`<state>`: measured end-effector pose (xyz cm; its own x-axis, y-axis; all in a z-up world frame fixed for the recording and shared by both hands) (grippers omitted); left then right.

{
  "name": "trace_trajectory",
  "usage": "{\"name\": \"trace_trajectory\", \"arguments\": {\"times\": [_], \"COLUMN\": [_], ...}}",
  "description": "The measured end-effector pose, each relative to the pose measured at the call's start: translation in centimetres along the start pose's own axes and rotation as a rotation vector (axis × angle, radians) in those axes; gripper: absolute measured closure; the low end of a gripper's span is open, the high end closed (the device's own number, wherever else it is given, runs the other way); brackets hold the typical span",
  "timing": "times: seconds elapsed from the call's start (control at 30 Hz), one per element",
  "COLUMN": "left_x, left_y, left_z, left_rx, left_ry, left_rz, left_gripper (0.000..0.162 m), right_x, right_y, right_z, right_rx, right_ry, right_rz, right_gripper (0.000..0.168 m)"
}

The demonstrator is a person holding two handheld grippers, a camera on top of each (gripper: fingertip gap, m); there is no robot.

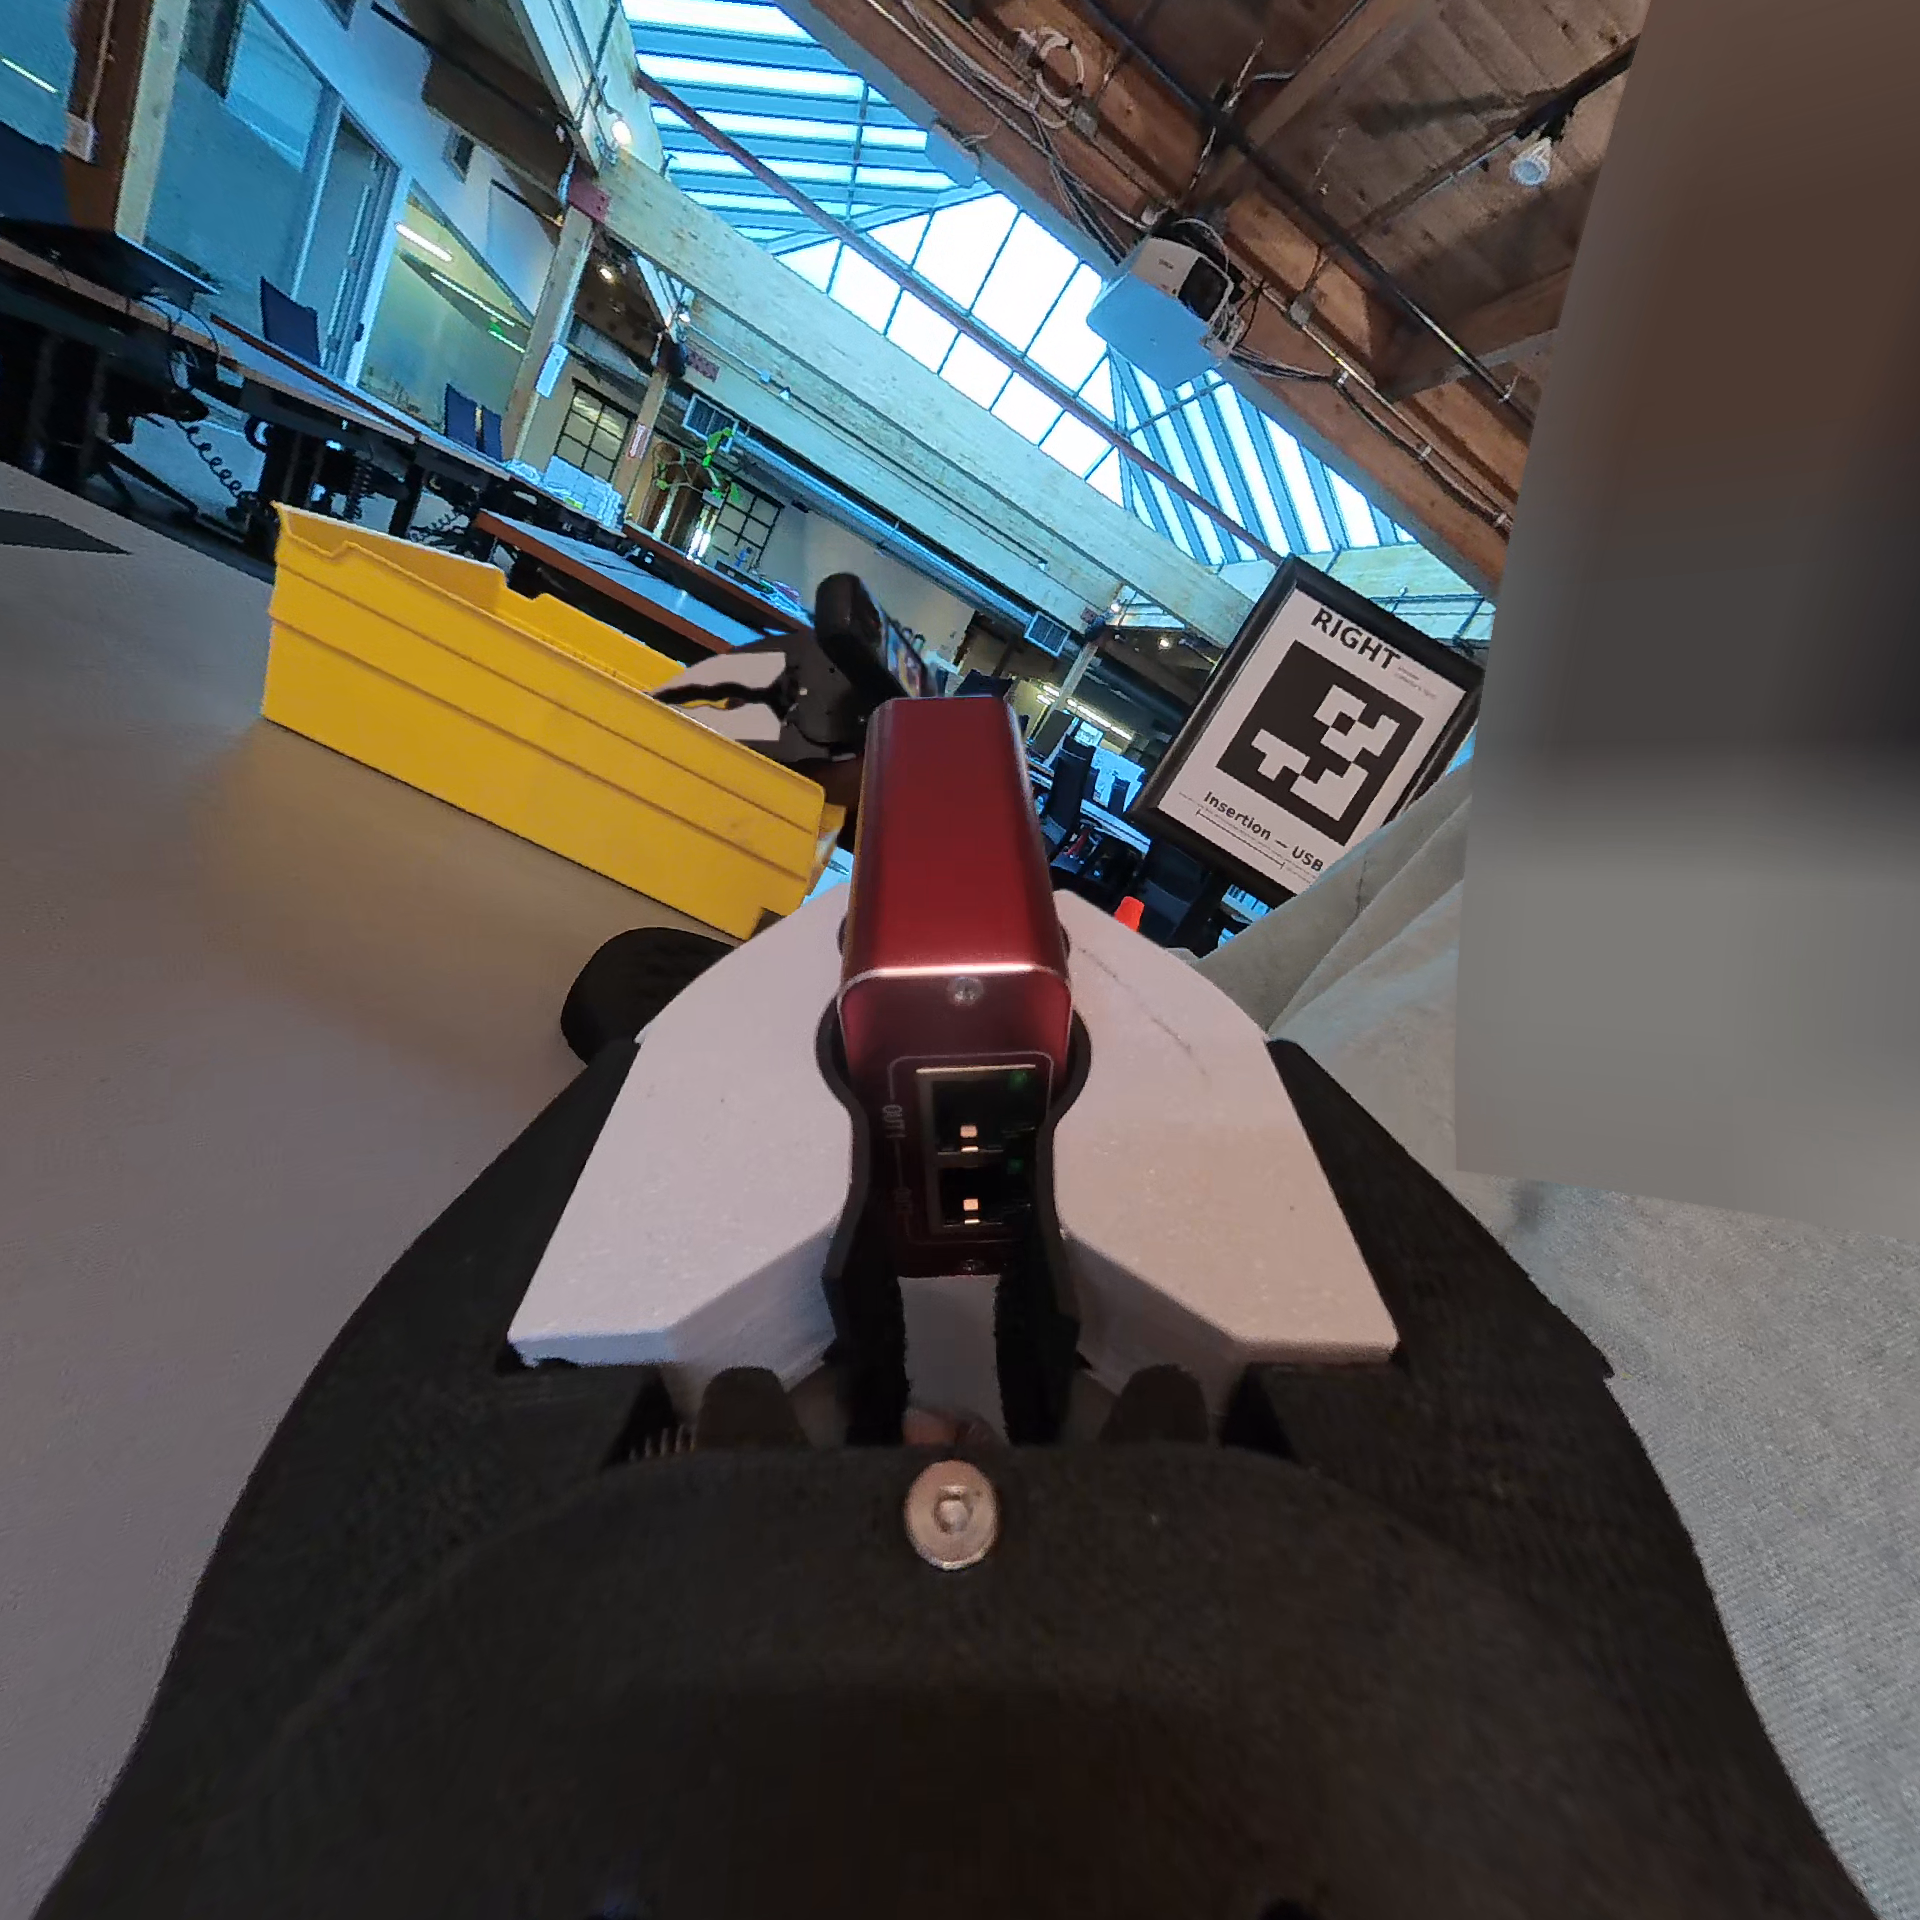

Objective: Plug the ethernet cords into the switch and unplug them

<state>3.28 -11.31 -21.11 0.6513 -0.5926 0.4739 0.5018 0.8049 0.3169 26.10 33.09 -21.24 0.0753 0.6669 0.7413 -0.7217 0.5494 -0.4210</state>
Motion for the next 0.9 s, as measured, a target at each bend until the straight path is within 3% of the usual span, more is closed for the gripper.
{"name": "trace_trajectory", "arguments": {"times": [0.03, 0.17, 0.33, 0.5, 0.6, 0.67, 0.77, 0.83, 0.9], "left_x": [0.0, -0.1, -0.2, -0.5, -0.5, -0.5, -0.4, -0.3, -0.1], "left_y": [0.0, 0.1, 0.0, -0.1, -0.2, -0.2, 0.0, 0.3, 0.7], "left_z": [0.0, -0.2, -0.1, 0.0, 0.0, 0.0, -0.2, -0.5, -0.9], "left_rx": [-0.004, -0.020, -0.016, 0.003, 0.010, 0.006, -0.021, -0.079, -0.131], "left_ry": [0.001, 0.014, 0.014, -0.004, -0.012, -0.011, 0.017, 0.069, 0.101], "left_rz": [0.002, 0.020, 0.034, 0.056, 0.062, 0.061, 0.063, 0.088, 0.082], "left_gripper": [0.134, 0.134, 0.134, 0.134, 0.134, 0.134, 0.134, 0.134, 0.134], "right_x": [-0.2, -0.3, 0.2, 1.6, 1.6, 0.5, -2.8, -6.1, -9.8], "right_y": [0.3, 0.8, 0.0, -2.9, -5.0, -6.8, -9.4, -10.4, -10.7], "right_z": [-0.4, -1.2, -1.2, 0.6, 3.5, 7.2, 13.7, 17.6, 20.7], "right_rx": [-0.010, -0.018, 0.043, 0.145, 0.278, 0.504, 0.871, 0.984, 0.959], "right_ry": [0.017, 0.116, 0.279, 0.371, 0.383, 0.423, 0.515, 0.545, 0.491], "right_rz": [0.021, 0.075, 0.158, 0.102, 0.101, 0.211, 0.553, 0.830, 1.066], "right_gripper": [0.158, 0.158, 0.135, 0.118, 0.107, 0.102, 0.109, 0.112, 0.111]}}
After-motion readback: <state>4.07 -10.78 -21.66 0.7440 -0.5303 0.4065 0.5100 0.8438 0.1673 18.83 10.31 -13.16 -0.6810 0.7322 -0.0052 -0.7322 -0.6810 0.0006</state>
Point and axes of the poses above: each gripper's, where its closed fingertips meet, y out along the fingers, z out of its top, x = y × z across the jaws, the point moved 9 cm from there along -y, back along the fingers, and after that the axes turned 5 degrees about x, right-handed, at the moved point
